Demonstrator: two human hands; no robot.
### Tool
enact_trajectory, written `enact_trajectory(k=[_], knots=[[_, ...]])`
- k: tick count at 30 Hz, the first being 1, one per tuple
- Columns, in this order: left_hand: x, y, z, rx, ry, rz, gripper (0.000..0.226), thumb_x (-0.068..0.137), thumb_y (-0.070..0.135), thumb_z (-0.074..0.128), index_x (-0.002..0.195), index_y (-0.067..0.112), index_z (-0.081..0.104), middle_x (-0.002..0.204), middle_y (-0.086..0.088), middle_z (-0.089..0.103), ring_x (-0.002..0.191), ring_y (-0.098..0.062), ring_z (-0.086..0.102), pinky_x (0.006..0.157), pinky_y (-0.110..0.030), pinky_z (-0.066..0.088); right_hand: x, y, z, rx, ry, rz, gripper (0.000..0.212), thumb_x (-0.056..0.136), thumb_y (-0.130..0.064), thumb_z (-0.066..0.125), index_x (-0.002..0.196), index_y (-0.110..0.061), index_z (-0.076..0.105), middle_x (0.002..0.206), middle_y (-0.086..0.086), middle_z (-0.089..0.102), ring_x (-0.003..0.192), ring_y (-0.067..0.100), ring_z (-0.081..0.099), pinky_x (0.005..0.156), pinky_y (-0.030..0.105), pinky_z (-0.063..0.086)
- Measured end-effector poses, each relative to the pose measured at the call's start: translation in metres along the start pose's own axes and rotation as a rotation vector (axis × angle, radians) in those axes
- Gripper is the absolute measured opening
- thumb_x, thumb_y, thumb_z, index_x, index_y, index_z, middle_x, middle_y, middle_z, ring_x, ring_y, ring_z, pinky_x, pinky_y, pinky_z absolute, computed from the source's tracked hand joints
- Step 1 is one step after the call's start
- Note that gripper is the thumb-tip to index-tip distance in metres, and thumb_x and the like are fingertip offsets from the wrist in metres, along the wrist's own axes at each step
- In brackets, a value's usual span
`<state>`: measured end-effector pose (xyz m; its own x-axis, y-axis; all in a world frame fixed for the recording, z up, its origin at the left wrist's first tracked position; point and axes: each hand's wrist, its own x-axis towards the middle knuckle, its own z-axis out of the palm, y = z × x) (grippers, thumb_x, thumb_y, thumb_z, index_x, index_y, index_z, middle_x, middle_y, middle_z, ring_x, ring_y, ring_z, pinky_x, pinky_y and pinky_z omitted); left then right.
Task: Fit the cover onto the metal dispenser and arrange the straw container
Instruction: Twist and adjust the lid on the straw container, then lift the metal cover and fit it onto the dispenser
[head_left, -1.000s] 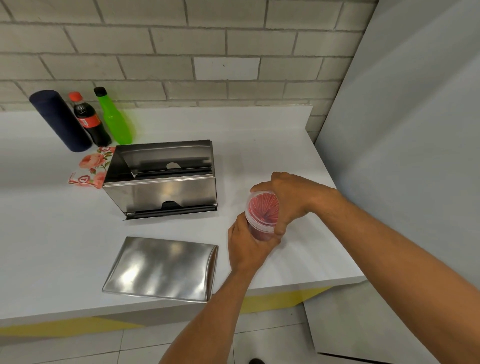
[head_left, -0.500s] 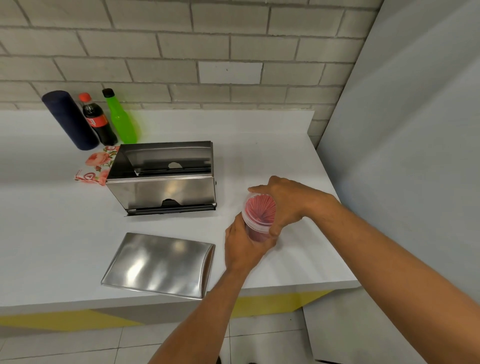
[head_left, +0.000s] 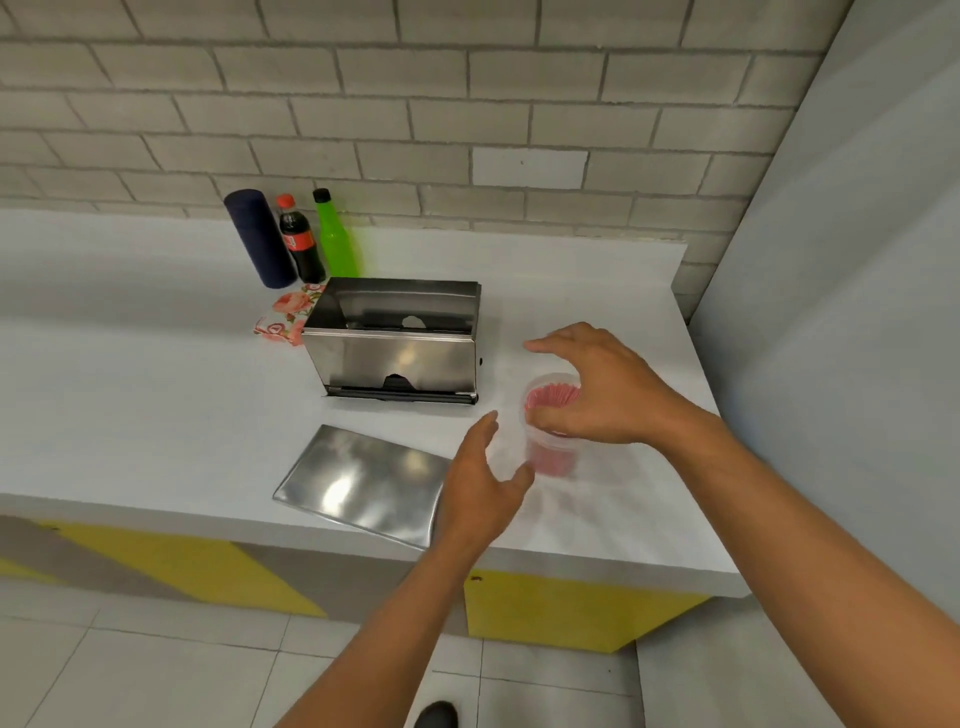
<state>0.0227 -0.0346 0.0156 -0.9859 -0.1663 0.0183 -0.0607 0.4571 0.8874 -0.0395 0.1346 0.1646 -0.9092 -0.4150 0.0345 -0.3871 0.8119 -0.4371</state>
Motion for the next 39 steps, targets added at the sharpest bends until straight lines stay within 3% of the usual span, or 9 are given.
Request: enact_trajectory(k=[3, 4, 8, 16, 21, 27, 33, 37, 39], knots=[[-0.007, 0.004, -0.034, -0.018, 0.110, -0.028, 0.068, 0.084, 0.031, 0.080, 0.145, 0.025, 0.050, 0.142, 0.012, 0.056, 0.114, 0.013, 0.053, 0.092, -0.005, 0.042, -0.007, -0.019, 0.007, 0.054, 0.065, -0.049, 0.067, 0.078, -0.049, 0.074, 0.141, -0.038, 0.054, 0.143, -0.009, 0.051, 0.131, 0.014, 0.047, 0.097, 0.023, 0.034], [-0.009, 0.003, -0.047, -0.005, 0.150, -0.035, 0.065, 0.084, 0.030, 0.079, 0.143, 0.025, 0.052, 0.140, 0.012, 0.057, 0.109, 0.014, 0.054, 0.089, -0.003, 0.039, -0.010, -0.026, 0.011, 0.074, 0.041, -0.059, 0.065, 0.080, -0.049, 0.074, 0.140, -0.040, 0.054, 0.141, -0.011, 0.052, 0.129, 0.012, 0.048, 0.096, 0.023, 0.035], [-0.016, -0.009, -0.104, 0.046, 0.276, -0.079, 0.052, 0.090, 0.028, 0.073, 0.139, 0.023, 0.056, 0.138, 0.007, 0.060, 0.126, -0.011, 0.055, 0.099, -0.027, 0.044, -0.020, -0.050, 0.038, 0.164, -0.130, -0.074, 0.068, 0.077, -0.055, 0.074, 0.140, -0.048, 0.050, 0.134, -0.015, 0.052, 0.118, 0.006, 0.053, 0.084, 0.020, 0.042], [-0.025, -0.059, -0.203, 0.040, 0.448, -0.308, 0.047, 0.090, 0.030, 0.072, 0.134, 0.018, 0.063, 0.134, 0.001, 0.065, 0.122, -0.016, 0.060, 0.093, -0.027, 0.042, -0.025, -0.069, 0.099, 0.133, -0.291, 0.024, 0.090, 0.073, -0.049, 0.080, 0.152, -0.043, 0.037, 0.147, -0.001, 0.045, 0.134, 0.019, 0.046, 0.099, 0.030, 0.043], [-0.018, -0.092, -0.233, 0.126, 0.317, -0.380, 0.054, 0.090, 0.030, 0.072, 0.140, 0.016, 0.059, 0.139, -0.005, 0.062, 0.124, -0.023, 0.059, 0.100, -0.037, 0.045, -0.029, -0.075, 0.134, 0.182, -0.280, 0.177, 0.098, 0.072, -0.052, 0.083, 0.156, -0.036, 0.035, 0.150, 0.002, 0.043, 0.137, 0.023, 0.046, 0.107, 0.038, 0.044], [0.000, -0.121, -0.239, 0.344, 0.084, -0.326, 0.065, 0.092, 0.041, 0.068, 0.146, 0.009, 0.052, 0.147, -0.014, 0.053, 0.134, -0.033, 0.050, 0.107, -0.043, 0.042, -0.042, -0.092, 0.173, 0.239, -0.154, 0.374, 0.094, 0.074, -0.052, 0.083, 0.154, -0.028, 0.040, 0.141, 0.005, 0.049, 0.132, 0.025, 0.050, 0.105, 0.036, 0.044], [0.018, -0.129, -0.236, 0.613, -0.084, -0.266, 0.071, 0.090, 0.064, 0.055, 0.116, -0.001, 0.065, 0.121, -0.020, 0.059, 0.120, -0.039, 0.047, 0.095, -0.041, 0.039, -0.057, -0.113, 0.202, 0.163, -0.084, 0.550, 0.092, 0.075, -0.056, 0.078, 0.153, -0.023, 0.042, 0.135, 0.008, 0.051, 0.132, 0.027, 0.046, 0.101, 0.034, 0.042], [0.027, -0.130, -0.237, 0.593, -0.135, -0.264, 0.073, 0.091, 0.064, 0.052, 0.106, -0.005, 0.067, 0.110, -0.022, 0.062, 0.111, -0.038, 0.052, 0.089, -0.042, 0.045, -0.062, -0.127, 0.215, 0.140, -0.076, 0.682, 0.088, 0.080, -0.062, 0.070, 0.152, -0.016, 0.044, 0.141, 0.011, 0.046, 0.137, 0.029, 0.041, 0.107, 0.037, 0.040], [0.029, -0.129, -0.236, 0.569, -0.153, -0.270, 0.071, 0.091, 0.062, 0.053, 0.107, -0.006, 0.068, 0.111, -0.022, 0.063, 0.113, -0.038, 0.052, 0.088, -0.042, 0.044, -0.063, -0.135, 0.220, 0.129, -0.077, 0.717, 0.076, 0.085, -0.063, 0.063, 0.141, -0.013, 0.055, 0.136, 0.013, 0.051, 0.132, 0.031, 0.046, 0.101, 0.036, 0.042]])
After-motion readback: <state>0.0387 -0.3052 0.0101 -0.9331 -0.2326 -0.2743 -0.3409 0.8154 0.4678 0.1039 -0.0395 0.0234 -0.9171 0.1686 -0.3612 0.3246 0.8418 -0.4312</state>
